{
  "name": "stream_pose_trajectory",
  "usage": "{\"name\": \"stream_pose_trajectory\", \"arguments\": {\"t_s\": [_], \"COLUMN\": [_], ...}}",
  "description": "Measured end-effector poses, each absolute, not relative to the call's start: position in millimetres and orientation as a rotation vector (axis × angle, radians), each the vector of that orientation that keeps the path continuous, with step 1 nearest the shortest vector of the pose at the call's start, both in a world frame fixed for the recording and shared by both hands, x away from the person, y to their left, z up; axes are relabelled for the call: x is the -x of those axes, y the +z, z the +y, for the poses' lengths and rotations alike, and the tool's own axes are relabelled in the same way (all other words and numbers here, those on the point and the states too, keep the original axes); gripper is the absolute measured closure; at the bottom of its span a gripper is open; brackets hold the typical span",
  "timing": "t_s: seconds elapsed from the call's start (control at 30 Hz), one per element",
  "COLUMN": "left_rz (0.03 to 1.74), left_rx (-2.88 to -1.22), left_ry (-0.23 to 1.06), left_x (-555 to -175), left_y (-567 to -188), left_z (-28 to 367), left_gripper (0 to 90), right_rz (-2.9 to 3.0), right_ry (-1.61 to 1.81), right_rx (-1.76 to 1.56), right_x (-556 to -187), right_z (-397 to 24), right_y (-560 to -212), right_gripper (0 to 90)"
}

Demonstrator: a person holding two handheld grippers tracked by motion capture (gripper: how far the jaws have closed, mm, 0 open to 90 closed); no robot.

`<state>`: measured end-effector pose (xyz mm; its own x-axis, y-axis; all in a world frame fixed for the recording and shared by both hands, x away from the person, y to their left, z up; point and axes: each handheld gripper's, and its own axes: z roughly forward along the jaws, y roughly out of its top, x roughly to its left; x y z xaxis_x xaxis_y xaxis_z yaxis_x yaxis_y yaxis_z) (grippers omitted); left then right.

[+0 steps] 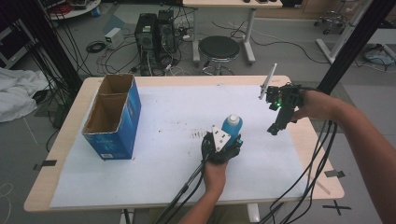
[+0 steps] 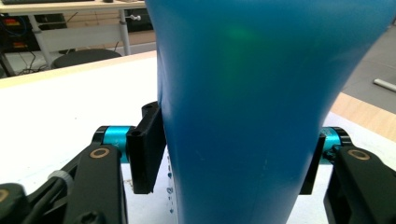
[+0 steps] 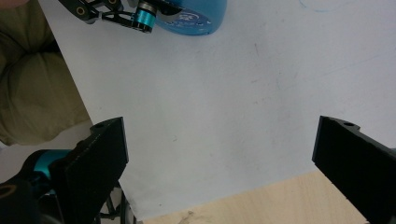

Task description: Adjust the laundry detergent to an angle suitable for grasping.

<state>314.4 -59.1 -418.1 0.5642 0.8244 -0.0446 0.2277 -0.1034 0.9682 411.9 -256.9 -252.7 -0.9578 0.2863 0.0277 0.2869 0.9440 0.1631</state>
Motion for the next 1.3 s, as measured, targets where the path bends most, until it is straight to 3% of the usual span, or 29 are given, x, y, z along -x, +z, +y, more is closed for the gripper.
{"name": "stream_pose_trajectory", "arguments": {"t_s": [0.6, 1.3], "left_rz": [0.912, 0.528], "left_rx": [-1.644, -1.721], "left_ry": [0.596, 0.377], "left_x": [-318.5, -354.0], "left_y": [-412.0, -352.1], "left_z": [-49.1, 8.4], "left_gripper": [44.3, 44.5], "right_rz": [-3.09, -3.088], "right_ry": [-0.263, -0.274], "right_rx": [0.459, 0.466], "right_x": [-411.7, -409.1], "right_z": [-257.1, -258.5], "right_y": [-253.0, -252.2], "right_gripper": [2.4, 2.5]}}
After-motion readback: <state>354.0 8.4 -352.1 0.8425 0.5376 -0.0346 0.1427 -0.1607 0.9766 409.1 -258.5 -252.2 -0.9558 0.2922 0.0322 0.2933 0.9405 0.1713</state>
